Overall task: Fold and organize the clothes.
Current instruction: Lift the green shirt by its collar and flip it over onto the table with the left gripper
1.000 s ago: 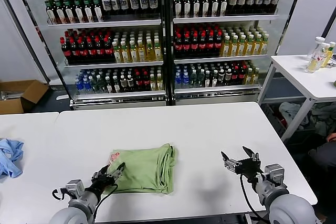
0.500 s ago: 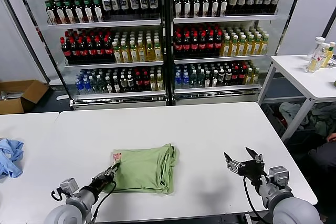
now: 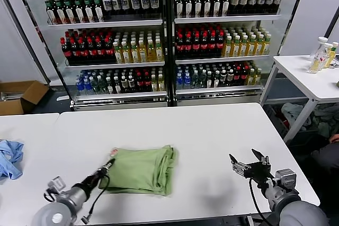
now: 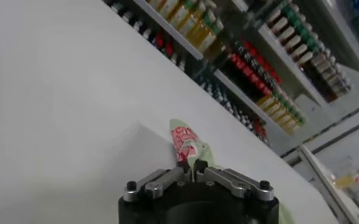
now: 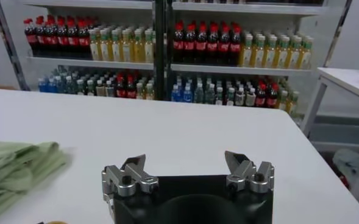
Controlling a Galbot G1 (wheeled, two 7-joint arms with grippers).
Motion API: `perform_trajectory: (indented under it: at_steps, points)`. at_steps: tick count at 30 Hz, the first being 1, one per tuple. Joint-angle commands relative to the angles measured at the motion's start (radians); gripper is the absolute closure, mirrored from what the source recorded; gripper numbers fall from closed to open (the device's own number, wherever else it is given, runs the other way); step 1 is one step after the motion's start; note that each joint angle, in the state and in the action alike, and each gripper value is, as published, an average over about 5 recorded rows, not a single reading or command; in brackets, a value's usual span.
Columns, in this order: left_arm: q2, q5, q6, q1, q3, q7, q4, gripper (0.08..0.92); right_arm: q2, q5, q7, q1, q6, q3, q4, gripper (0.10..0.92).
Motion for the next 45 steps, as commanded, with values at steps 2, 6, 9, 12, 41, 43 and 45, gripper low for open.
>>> perform_trajectory:
  at_steps: [2,6,9,12,41,43,45]
  points:
    - [0.221,-0.003,0.031,-0.005,-0.459,0.034,0.006,0.903,-0.007,0.005,-0.002,0.013,0.003,-0.002,-0.006,0.202]
    - [0.321,0.060,0.037,0.001,-0.574,0.052,-0.057,0.903,-0.003,0.005,-0.002,0.030,0.005,-0.023,-0.009,0.203]
    - [0.343,0.166,0.035,0.017,-0.547,0.056,-0.171,0.903,0.003,0.001,-0.001,0.040,0.004,-0.043,-0.009,0.203]
    - [0.307,0.460,-0.002,0.052,-0.387,0.071,-0.275,0.903,0.007,-0.004,-0.002,0.041,0.006,-0.054,-0.009,0.202]
    - [-0.101,1.247,-0.126,-0.212,0.680,0.032,0.023,0.901,0.020,-0.021,-0.019,0.042,0.031,-0.059,-0.022,0.203]
    - [-0.111,1.167,-0.182,-0.231,0.670,0.017,0.034,0.887,0.018,-0.021,-0.021,0.058,0.032,-0.072,-0.026,0.203]
    - [-0.115,1.089,-0.241,-0.239,0.652,0.005,0.041,0.847,0.016,-0.021,-0.023,0.077,0.036,-0.088,-0.030,0.202]
